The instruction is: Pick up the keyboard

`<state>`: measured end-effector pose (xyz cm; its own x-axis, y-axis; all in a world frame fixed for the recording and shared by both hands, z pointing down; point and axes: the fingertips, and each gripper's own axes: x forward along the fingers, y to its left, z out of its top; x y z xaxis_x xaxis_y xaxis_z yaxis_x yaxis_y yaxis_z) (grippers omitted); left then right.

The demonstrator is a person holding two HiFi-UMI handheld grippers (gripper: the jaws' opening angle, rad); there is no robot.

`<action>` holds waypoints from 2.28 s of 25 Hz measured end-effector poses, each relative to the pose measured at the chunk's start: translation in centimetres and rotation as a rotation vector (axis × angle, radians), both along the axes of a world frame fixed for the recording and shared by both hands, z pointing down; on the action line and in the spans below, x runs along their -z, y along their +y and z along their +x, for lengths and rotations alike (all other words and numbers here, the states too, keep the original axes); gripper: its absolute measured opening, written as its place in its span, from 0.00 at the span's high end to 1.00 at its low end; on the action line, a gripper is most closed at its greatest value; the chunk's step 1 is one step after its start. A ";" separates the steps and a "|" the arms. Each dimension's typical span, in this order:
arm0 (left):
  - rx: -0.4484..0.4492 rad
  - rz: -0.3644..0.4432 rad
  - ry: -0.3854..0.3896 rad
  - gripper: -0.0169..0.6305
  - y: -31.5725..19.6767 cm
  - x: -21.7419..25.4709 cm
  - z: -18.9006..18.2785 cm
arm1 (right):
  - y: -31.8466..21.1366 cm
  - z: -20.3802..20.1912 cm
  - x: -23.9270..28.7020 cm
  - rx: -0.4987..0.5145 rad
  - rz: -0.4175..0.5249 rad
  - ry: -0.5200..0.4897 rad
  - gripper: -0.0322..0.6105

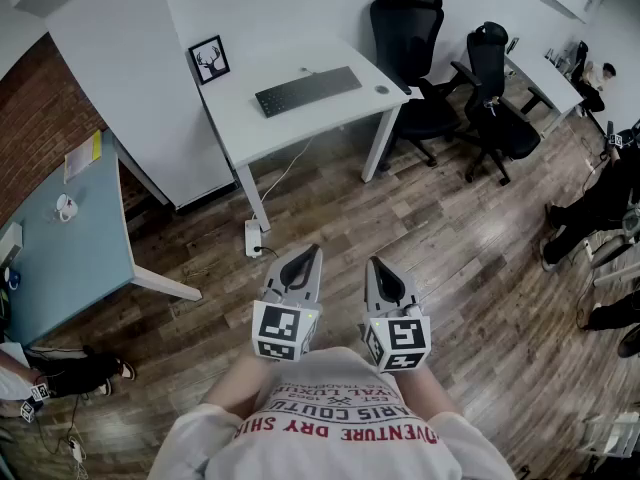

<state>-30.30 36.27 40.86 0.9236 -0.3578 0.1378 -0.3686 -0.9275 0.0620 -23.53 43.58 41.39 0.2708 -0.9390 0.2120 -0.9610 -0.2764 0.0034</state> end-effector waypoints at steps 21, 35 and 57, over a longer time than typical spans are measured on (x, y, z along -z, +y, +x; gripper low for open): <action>0.036 -0.117 0.002 0.93 -9.9 -3.2 -3.0 | -6.5 0.1 -2.7 -0.071 -0.042 -0.051 0.91; 0.091 -0.087 -0.007 0.93 -14.7 -3.7 2.9 | -12.1 6.9 -4.5 -0.022 -0.062 -0.067 0.91; 0.251 -0.114 -0.061 0.93 -19.9 -4.2 23.1 | -19.9 30.0 -3.8 0.137 -0.066 -0.116 0.91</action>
